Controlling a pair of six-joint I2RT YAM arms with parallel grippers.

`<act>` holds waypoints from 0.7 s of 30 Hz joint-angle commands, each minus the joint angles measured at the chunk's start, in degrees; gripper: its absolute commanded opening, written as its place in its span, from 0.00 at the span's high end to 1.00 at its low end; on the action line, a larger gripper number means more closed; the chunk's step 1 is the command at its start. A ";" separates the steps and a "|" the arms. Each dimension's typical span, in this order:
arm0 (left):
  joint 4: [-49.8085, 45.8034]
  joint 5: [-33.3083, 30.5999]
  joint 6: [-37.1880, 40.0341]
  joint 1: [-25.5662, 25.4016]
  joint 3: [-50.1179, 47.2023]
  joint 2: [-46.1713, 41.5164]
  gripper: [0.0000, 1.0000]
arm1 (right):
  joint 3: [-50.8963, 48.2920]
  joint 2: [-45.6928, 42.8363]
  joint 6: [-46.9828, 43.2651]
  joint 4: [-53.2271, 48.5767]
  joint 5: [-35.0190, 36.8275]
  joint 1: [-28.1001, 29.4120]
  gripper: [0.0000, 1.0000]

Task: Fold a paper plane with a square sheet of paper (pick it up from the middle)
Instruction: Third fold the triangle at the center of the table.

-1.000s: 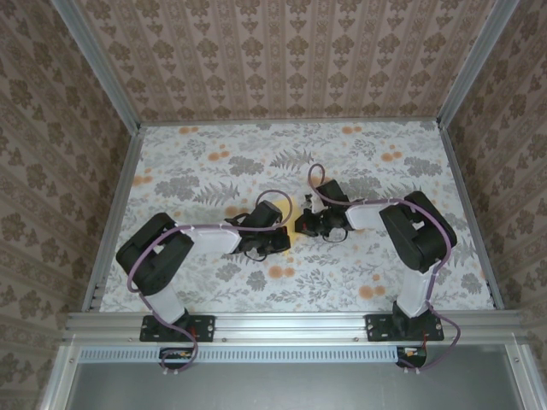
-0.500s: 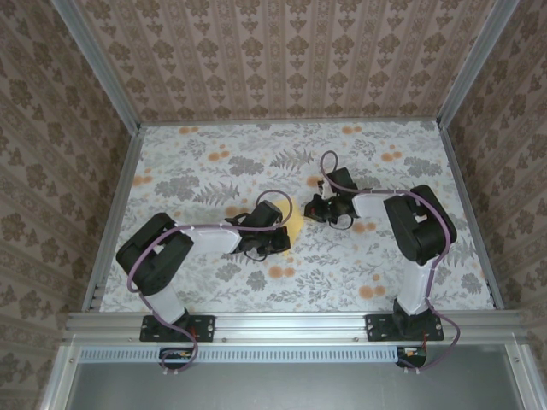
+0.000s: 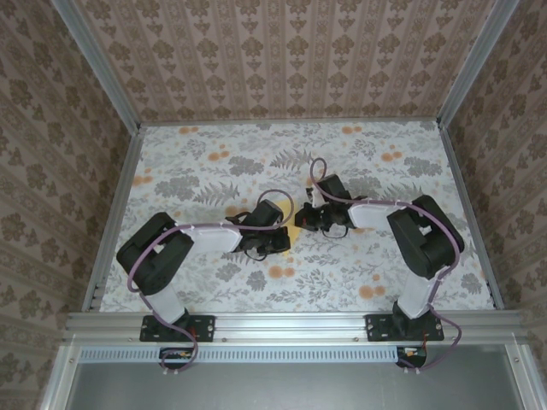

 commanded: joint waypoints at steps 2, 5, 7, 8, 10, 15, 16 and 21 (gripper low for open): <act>-5.05 0.27 3.80 -0.23 -0.61 0.93 1.00 | 1.40 3.74 0.45 -1.78 -0.86 0.04 1.00; -2.43 1.02 6.38 -0.06 -0.65 -0.54 0.99 | 1.76 4.59 -0.51 -3.75 0.19 0.04 1.00; 0.30 2.81 7.76 0.53 -0.60 -1.39 0.97 | 2.03 5.29 -0.99 -4.81 0.64 0.00 1.00; 1.97 3.71 8.38 0.95 -0.63 -1.68 0.96 | 2.12 5.56 -1.12 -5.15 0.75 0.04 1.00; 3.77 4.84 9.66 1.65 -0.27 -1.75 0.95 | 2.05 6.01 -1.11 -5.49 0.80 0.03 1.00; 6.46 5.16 12.01 3.28 0.64 -0.50 0.90 | 2.20 6.71 -1.01 -5.62 0.72 0.04 1.00; 6.93 5.21 12.20 3.47 0.79 -0.01 0.89 | 2.25 6.88 -0.92 -5.60 0.75 0.04 1.00; 7.39 6.04 12.77 3.31 1.66 2.47 0.89 | 2.38 7.50 -0.57 -5.80 0.72 0.04 1.00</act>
